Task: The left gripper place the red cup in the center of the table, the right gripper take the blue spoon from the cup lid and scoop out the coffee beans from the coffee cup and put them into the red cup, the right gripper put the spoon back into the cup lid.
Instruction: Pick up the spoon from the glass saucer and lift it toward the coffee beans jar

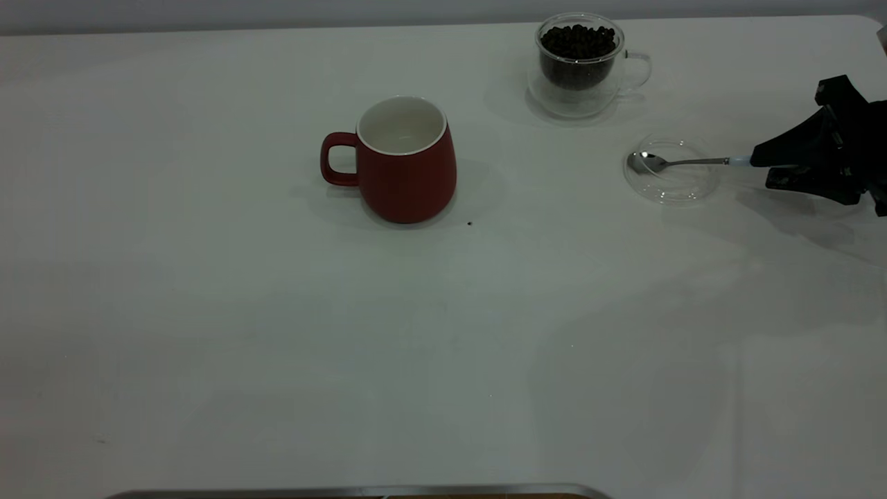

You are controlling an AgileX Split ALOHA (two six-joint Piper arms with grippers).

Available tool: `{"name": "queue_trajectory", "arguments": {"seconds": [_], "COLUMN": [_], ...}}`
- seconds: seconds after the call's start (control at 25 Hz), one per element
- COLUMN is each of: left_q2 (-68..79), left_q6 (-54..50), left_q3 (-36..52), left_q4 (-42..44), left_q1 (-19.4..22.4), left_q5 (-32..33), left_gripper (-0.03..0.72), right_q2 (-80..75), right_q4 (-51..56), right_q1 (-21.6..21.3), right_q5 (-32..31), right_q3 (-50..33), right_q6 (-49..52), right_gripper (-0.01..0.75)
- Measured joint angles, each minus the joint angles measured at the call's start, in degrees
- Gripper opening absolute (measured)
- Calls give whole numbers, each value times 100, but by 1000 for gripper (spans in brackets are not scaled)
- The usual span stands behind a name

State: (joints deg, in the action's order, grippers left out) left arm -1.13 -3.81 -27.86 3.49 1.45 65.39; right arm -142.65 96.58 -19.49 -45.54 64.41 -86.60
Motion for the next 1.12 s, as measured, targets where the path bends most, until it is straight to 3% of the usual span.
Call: {"name": "queue_trajectory", "arguments": {"seconds": [0.2,0.8,1.0,1.12], "left_q2": [0,0,0,0], "left_q6": [-6,-6,-1,-1], "left_q3": [0,0,0,0], "left_q4": [0,0,0,0], "left_q1": [0,0,0,0], "left_q5": [0,0,0,0], "left_gripper": [482,482,482,482], "right_q2": [0,0,0,0], "right_q4": [-25,-164,-187,-214], "right_q1": [0,0,0,0], "right_q5": [-16,-216,-439,-470], "right_q3": [0,30,37,37], "right_q6": [0,0,0,0], "right_gripper": [230,202,125,120]}}
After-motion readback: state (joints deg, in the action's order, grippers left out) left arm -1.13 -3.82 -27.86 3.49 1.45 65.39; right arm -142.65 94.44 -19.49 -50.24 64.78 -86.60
